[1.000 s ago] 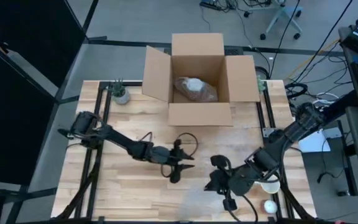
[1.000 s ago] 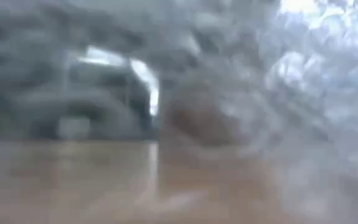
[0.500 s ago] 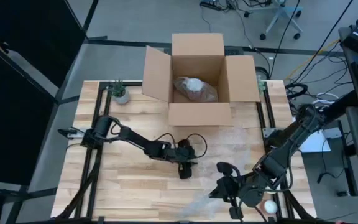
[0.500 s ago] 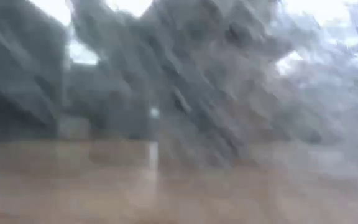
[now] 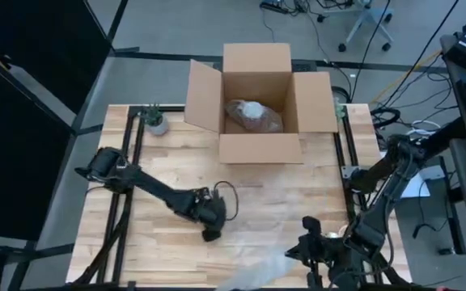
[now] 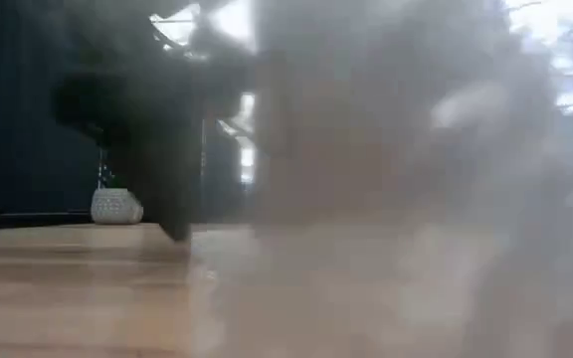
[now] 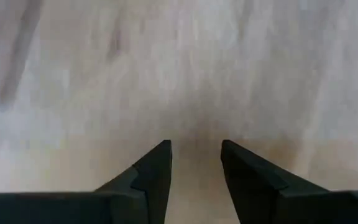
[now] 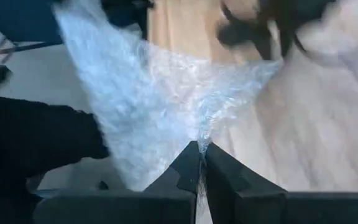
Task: Wrap mug
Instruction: Wrap the orange patterned mug with the transparent bubble wrap
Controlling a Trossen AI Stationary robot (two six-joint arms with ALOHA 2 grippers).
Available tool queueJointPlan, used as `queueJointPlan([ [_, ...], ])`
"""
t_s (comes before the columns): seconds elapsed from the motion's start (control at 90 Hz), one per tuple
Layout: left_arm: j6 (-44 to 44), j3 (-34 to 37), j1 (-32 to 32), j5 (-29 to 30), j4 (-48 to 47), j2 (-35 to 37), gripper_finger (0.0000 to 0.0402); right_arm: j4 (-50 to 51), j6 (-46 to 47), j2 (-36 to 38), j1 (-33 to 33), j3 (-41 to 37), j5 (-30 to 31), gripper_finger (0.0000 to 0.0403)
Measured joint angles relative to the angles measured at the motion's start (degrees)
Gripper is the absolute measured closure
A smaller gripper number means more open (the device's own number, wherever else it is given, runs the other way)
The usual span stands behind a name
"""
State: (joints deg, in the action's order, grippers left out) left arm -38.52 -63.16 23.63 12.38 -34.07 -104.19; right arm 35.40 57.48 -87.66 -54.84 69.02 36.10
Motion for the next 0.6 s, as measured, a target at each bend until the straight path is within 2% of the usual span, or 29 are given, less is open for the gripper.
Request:
queueJointPlan([
  [0.156,-8.1,0.0,3.4,1.2,-7.6,0.1,0.0272,0.1,8.1,0.0,0.0,-7.7,-2.5,0.0403],
  [0.267,-9.9,-0.1,5.1,2.4,-7.4,0.5,0.0272,0.2,11.9,0.0,0.1,-11.9,-5.7,0.0403],
  [0.344,-10.2,-1.0,5.4,6.1,-7.0,2.0,0.0272,0.2,13.1,0.0,0.1,-13.2,-6.8,0.0403],
  [0.456,-4.8,-1.9,4.2,12.0,-1.0,4.9,0.0272,-0.1,13.5,0.0,0.1,-13.4,-7.8,0.0403],
  [0.6,7.7,-2.0,-0.2,11.7,11.8,5.2,0.0272,-0.5,16.2,0.0,0.1,-13.4,-7.7,0.0403],
])
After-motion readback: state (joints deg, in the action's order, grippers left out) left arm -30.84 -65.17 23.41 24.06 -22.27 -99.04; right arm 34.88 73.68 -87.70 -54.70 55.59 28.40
